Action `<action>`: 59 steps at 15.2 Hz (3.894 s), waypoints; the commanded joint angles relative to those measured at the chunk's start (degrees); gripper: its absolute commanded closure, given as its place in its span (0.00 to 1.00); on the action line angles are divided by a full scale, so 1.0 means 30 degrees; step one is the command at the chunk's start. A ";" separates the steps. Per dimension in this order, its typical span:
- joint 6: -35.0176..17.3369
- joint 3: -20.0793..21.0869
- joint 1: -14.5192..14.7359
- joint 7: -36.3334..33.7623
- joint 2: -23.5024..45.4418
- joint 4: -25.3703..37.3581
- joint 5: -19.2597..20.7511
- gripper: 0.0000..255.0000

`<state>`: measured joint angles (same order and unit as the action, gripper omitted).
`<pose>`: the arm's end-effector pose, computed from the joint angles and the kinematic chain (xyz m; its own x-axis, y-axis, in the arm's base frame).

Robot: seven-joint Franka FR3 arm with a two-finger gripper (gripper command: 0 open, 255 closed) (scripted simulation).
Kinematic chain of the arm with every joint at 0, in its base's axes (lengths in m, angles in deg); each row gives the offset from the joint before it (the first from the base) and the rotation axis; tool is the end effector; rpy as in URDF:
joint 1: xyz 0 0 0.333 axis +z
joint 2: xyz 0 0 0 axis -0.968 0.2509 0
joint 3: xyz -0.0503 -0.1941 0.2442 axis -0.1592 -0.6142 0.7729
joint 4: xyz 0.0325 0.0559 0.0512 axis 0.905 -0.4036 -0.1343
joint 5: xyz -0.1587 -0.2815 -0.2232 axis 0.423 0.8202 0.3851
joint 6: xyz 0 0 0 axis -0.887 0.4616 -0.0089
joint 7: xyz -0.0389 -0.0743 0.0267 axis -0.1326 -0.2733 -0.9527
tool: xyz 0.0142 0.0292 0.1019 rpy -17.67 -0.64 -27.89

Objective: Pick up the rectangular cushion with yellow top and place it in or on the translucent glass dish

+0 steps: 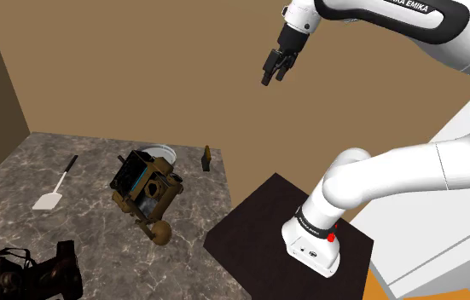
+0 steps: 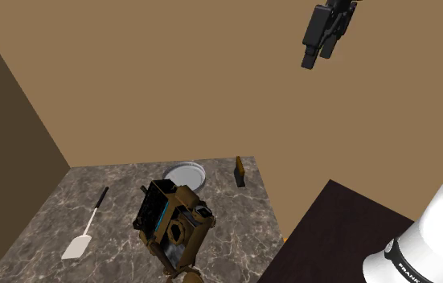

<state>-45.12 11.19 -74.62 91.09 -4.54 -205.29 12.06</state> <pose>0.3211 -0.0084 0.6243 0.9910 0.0311 0.1301 0.0254 -0.9986 0.0456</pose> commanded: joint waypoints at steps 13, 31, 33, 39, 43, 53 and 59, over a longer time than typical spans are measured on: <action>-0.7464 0.1417 -0.1160 -0.4566 0.5066 -0.3020 0.0281 0.00; -1.5895 0.1988 -0.2752 -1.2883 1.7711 -0.0211 0.3857 0.00; -1.6422 0.1720 -0.2695 -1.3781 1.9211 0.0591 0.4314 0.00; -1.7439 0.0874 -0.2415 -1.5701 2.3067 0.3044 0.5001 0.00; -1.8186 0.0670 -0.2386 -1.5880 2.3971 0.3209 0.5254 0.00; -1.8827 0.0483 -0.2356 -1.6033 2.4806 0.3413 0.5466 0.00; -1.8817 0.0485 -0.2355 -1.6031 2.4817 0.3433 0.5463 1.00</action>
<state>-101.62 12.72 -81.62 42.97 69.85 -194.97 28.44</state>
